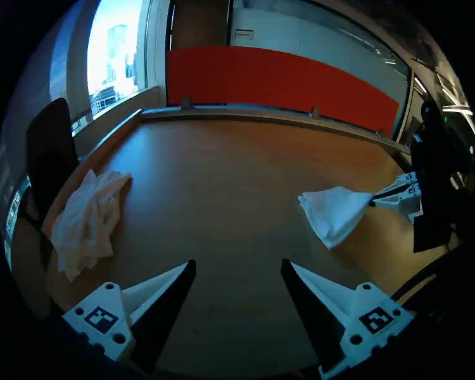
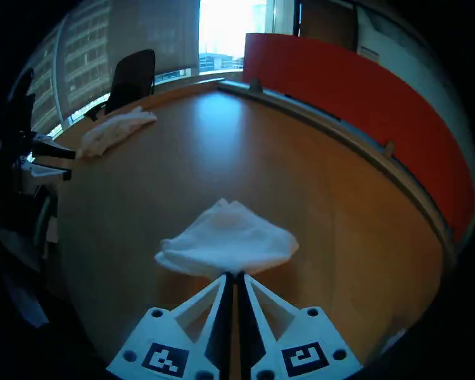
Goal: Fold towel
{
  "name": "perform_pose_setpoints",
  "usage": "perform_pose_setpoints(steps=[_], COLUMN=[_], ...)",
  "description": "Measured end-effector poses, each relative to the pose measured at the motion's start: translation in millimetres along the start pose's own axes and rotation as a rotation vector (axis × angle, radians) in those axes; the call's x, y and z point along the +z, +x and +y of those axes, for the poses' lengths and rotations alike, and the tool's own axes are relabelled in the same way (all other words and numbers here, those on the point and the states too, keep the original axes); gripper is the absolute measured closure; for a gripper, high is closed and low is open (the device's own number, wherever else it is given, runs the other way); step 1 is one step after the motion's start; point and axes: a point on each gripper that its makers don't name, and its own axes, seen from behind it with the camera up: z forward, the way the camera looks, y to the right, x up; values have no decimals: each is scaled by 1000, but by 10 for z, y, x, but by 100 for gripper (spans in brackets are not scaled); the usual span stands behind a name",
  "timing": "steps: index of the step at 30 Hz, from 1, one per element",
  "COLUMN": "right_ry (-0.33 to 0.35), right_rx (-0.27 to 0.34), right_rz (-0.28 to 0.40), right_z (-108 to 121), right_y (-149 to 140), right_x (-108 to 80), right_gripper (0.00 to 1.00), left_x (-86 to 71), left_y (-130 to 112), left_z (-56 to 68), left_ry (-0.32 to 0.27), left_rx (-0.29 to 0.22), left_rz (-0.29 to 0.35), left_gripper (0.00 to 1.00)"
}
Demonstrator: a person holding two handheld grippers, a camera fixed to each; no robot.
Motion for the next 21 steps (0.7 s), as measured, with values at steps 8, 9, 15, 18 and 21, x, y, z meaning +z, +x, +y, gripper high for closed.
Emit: perform_pose_setpoints(steps=[8, 9, 15, 18, 21], right_ry=[-36, -41, -62, -81, -102], right_rx=[-37, -40, -43, -45, -43], right_rz=[85, 92, 109, 109, 106], right_z=[258, 288, 497, 641, 797], right_y=[621, 675, 837, 844, 826], right_x=[-277, -314, -549, -661, -769], right_gripper=[96, 96, 96, 96, 96], left_x=[-9, -11, -25, -31, -34], left_y=[127, 136, 187, 207, 221], left_z=[91, 100, 150, 171, 192], left_ry=[-26, -29, -48, -56, -64], left_rx=[11, 11, 16, 19, 18], left_rz=[26, 28, 37, 41, 44], left_gripper=[0, 0, 0, 0, 0])
